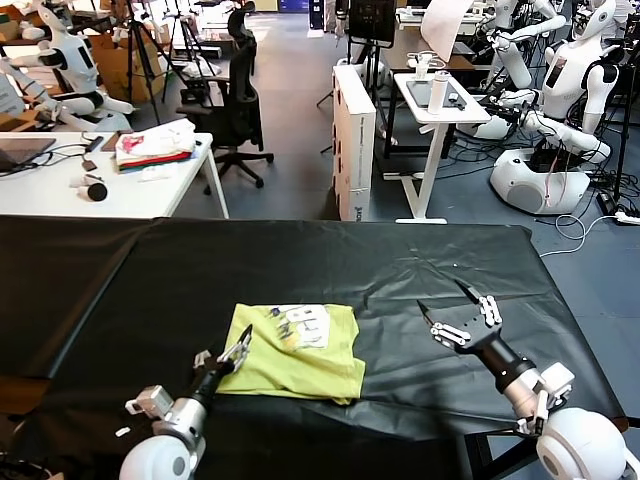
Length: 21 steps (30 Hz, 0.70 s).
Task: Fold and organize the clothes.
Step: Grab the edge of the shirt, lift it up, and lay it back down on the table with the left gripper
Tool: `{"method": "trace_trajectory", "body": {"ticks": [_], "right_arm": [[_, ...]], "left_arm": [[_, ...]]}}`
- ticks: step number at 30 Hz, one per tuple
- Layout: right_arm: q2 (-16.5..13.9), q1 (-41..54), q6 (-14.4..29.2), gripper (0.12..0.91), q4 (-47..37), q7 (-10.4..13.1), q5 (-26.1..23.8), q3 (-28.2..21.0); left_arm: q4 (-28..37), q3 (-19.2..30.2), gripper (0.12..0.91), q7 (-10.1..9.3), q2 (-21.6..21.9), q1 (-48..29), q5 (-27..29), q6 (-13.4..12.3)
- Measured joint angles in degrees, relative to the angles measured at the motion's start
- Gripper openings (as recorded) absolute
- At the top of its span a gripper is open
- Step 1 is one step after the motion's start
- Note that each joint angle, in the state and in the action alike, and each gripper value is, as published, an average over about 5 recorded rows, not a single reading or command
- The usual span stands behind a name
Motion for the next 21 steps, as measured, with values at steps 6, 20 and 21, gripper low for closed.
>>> {"method": "trace_trajectory", "body": {"ticks": [6,20,21], "right_arm": [[0.26,0.02,0.01,0.907,-0.1,-0.06,-0.14,0.01],[2.19,1.4,-0.31,0.907,-1.43,1.08,-3.01,-0.29],[2.42,1.56,-0.38,0.907,-1.63,1.32,-3.46,-0.39]], "left_arm": [[-0.38,0.2,0.77,-0.05,-0.55,0.31,-0.6,0.43],[-1.6,0.07,0.18,-0.49,-0.74,0.55,-2.88,3.14],[-1.85,-0.04,0.177,-0.78,-0.64,0.58,-2.87,3.49]]}}
